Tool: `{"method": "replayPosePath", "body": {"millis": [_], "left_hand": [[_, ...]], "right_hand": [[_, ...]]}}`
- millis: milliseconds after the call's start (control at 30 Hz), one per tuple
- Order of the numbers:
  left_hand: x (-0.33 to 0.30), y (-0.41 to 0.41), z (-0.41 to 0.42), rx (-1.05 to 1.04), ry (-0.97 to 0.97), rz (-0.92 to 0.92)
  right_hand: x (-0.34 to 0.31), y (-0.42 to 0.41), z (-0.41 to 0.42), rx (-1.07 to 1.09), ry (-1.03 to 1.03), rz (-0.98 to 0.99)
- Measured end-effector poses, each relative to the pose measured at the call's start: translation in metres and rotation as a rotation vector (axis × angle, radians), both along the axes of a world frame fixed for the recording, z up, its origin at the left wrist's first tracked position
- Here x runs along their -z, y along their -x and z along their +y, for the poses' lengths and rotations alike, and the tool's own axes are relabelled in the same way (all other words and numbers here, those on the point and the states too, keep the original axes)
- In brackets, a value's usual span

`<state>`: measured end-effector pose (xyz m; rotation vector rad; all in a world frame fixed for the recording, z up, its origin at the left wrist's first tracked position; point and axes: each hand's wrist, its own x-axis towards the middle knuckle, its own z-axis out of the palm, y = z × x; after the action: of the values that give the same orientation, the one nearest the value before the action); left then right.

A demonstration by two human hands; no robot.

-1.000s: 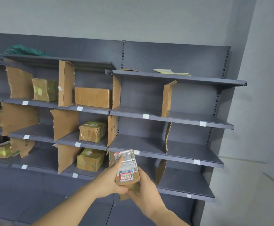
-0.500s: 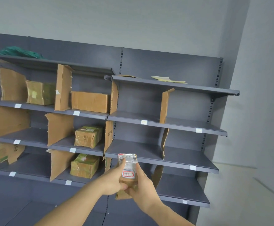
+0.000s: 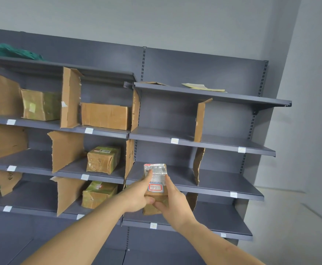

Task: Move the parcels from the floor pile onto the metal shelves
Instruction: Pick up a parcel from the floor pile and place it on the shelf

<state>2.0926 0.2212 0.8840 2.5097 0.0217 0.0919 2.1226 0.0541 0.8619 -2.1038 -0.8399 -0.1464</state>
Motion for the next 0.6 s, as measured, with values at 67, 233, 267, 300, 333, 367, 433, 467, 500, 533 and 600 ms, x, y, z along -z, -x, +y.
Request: {"method": "replayPosePath", "body": {"millis": [67, 233, 267, 300, 333, 367, 433, 467, 500, 533, 600], "left_hand": [[-0.009, -0.02, 0.006, 0.01, -0.015, -0.029], [-0.036, -0.086, 0.024, 0.002, -0.068, -0.097], [-0.041, -0.102, 0.028, -0.003, -0.064, -0.103], [-0.047, -0.117, 0.033, -0.007, -0.062, -0.108], [-0.052, -0.132, 0.038, -0.01, -0.064, -0.112], [-0.058, -0.146, 0.043, -0.01, -0.065, -0.117], [-0.068, -0.176, 0.055, -0.011, -0.065, -0.131], [-0.072, -0.19, 0.061, -0.013, -0.069, -0.138], [-0.077, -0.201, 0.067, -0.017, -0.074, -0.145], [-0.082, -0.213, 0.071, -0.021, -0.08, -0.155], [-0.09, -0.234, 0.078, -0.019, -0.092, -0.182]], "right_hand": [[-0.009, -0.019, 0.006, 0.006, -0.011, -0.042], [-0.029, -0.092, 0.027, 0.004, -0.044, -0.119], [-0.034, -0.108, 0.032, 0.001, -0.051, -0.125], [-0.04, -0.124, 0.037, -0.003, -0.059, -0.13], [-0.045, -0.14, 0.042, -0.003, -0.064, -0.132], [-0.051, -0.154, 0.046, -0.005, -0.072, -0.134], [-0.061, -0.182, 0.056, -0.011, -0.085, -0.142], [-0.066, -0.196, 0.061, -0.014, -0.087, -0.153], [-0.071, -0.208, 0.066, -0.015, -0.088, -0.166], [-0.075, -0.219, 0.071, -0.014, -0.095, -0.178], [-0.082, -0.241, 0.08, -0.008, -0.114, -0.195]]}}
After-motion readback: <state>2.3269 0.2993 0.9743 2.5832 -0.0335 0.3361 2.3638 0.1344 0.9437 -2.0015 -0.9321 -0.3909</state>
